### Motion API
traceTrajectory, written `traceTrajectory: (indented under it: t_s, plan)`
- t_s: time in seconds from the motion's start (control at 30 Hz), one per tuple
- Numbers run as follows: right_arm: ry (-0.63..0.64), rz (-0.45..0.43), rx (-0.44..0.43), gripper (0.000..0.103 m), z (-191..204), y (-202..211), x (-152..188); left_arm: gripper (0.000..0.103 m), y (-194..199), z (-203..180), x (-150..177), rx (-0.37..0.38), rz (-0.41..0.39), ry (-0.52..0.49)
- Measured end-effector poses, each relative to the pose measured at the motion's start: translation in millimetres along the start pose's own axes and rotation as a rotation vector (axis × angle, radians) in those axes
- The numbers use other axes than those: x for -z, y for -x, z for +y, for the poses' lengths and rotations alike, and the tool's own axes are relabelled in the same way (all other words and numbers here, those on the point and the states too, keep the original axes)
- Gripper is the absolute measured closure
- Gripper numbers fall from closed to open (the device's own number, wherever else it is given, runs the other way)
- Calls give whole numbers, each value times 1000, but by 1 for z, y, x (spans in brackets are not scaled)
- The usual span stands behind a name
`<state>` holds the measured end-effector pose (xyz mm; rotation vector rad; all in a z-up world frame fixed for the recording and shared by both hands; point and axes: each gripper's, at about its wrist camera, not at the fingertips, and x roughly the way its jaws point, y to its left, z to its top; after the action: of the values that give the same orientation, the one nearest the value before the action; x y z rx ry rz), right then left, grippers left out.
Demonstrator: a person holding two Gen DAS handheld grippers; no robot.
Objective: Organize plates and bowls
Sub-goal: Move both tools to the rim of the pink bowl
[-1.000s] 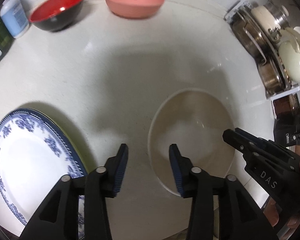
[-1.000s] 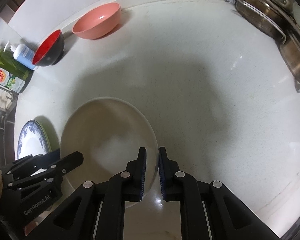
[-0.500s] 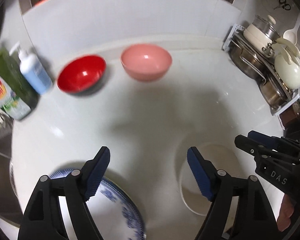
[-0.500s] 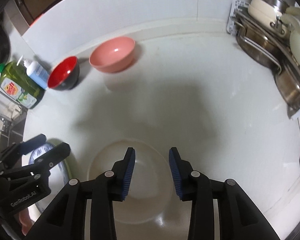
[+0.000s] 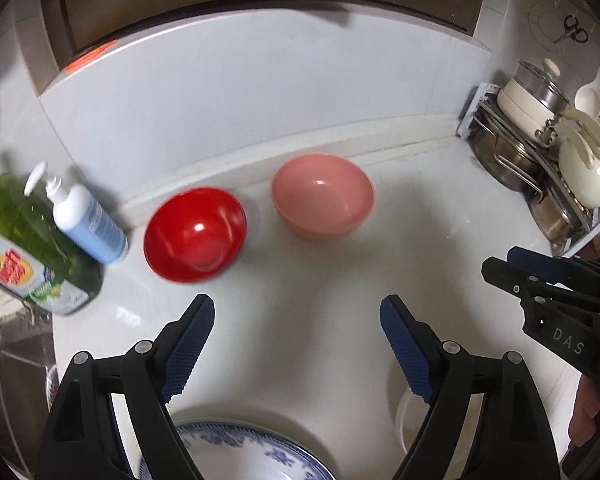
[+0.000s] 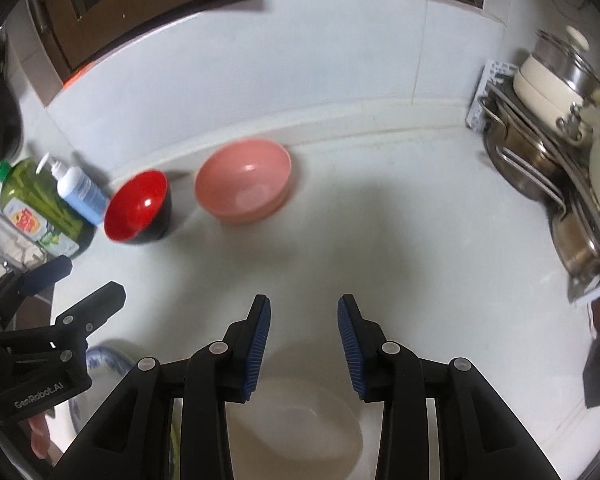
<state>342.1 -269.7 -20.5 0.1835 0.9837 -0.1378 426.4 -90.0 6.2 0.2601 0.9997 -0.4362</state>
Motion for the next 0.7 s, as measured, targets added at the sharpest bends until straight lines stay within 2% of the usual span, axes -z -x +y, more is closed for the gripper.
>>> traceTrajectory:
  t_s: [0.27,0.7]
  plan:
    - [-6,-21,-7,67,12,-6,-41,18,-10,13,-38,-52,-23,-52]
    - [-25,20,-18,67,16,-53,-83,18,-69,27,-79,-69,31,-101]
